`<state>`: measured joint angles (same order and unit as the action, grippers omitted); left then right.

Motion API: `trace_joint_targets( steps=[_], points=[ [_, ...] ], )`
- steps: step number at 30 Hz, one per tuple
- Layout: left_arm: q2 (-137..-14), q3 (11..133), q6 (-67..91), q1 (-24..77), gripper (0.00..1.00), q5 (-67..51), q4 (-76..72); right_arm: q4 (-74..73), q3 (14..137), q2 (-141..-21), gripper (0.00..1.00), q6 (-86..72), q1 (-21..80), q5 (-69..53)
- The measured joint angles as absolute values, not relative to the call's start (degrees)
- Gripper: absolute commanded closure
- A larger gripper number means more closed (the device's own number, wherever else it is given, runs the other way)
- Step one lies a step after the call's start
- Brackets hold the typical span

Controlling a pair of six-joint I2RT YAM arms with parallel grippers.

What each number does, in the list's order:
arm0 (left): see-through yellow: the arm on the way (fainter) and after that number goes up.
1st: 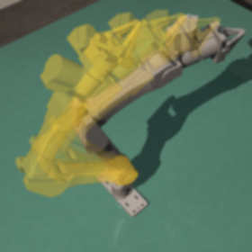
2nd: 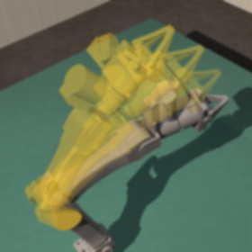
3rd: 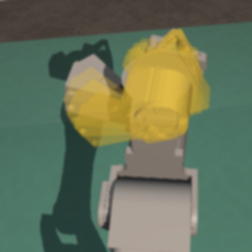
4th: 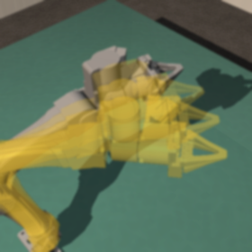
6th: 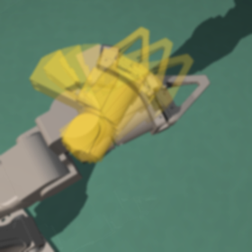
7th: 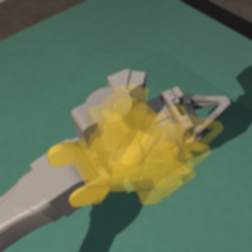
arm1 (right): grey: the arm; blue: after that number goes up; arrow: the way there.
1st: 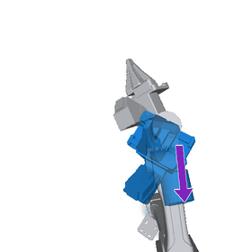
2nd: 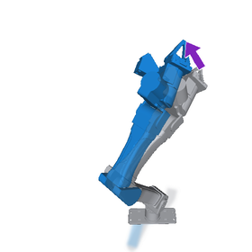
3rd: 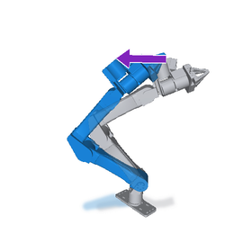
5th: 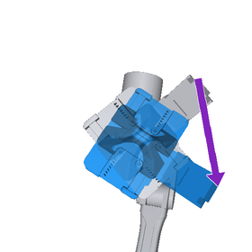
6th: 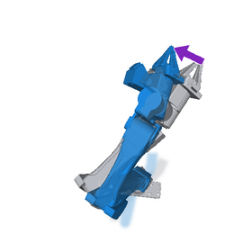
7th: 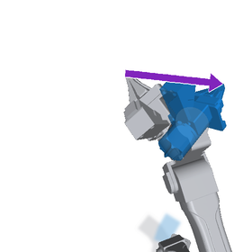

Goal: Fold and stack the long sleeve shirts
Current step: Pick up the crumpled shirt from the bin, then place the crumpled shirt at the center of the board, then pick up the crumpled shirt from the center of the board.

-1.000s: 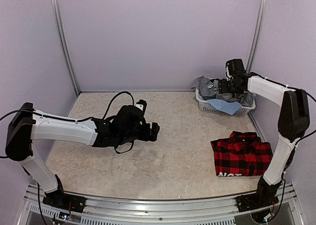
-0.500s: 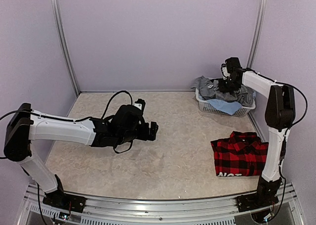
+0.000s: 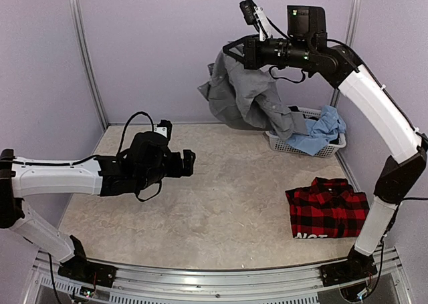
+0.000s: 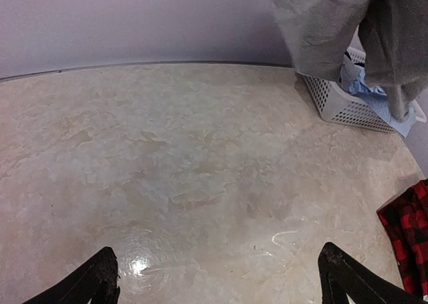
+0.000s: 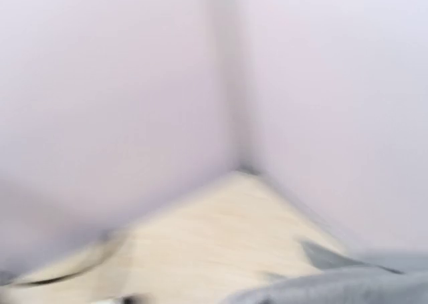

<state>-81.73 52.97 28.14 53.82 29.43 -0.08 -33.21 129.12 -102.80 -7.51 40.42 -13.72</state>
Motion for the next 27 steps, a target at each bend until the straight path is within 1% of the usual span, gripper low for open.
trace_joint_targets(
  steps=[2, 4, 7, 13, 17, 19, 21, 24, 27],
  points=[
    [-78.5, 51.3, 28.6, 53.1, 0.01, 31.0, 0.3, -32.5, 129.0, -101.1, 0.99, -7.6, 45.2, -17.1],
    [-74.9, 49.2, 29.5, 52.6, 0.01, 32.6, 0.6, -31.0, 126.8, -99.5, 0.94, -8.1, 46.9, -19.3],
    [-68.1, 45.7, 31.1, 52.5, 0.01, 35.1, 1.9, -29.3, 121.5, -99.1, 0.95, -8.9, 46.3, -18.4],
    [-56.2, 38.5, 33.4, 51.9, 0.01, 37.6, 2.3, -28.1, 106.7, -104.5, 0.89, -9.7, 45.3, -13.7],
    [-54.8, 37.5, 33.6, 51.1, 0.01, 38.0, 3.3, -28.7, 99.2, -106.1, 0.88, -10.7, 43.4, -11.2],
    [-55.1, 37.5, 33.2, 50.9, 0.01, 38.0, 3.7, -27.8, 95.7, -105.7, 0.84, -11.5, 41.6, -10.0],
    [-55.8, 37.5, 32.2, 50.8, 0.01, 37.8, 4.0, -26.5, 90.6, -104.4, 0.79, -12.0, 39.6, -9.0],
    [-58.0, 37.9, 30.0, 50.2, 0.01, 36.6, 4.0, -25.1, 82.9, -102.4, 0.66, -12.6, 37.4, -8.5],
    [-61.8, 39.9, 28.3, 48.0, 0.01, 33.9, 4.8, -23.2, 76.5, -101.3, 0.49, -12.8, 37.0, -10.9]
  ],
)
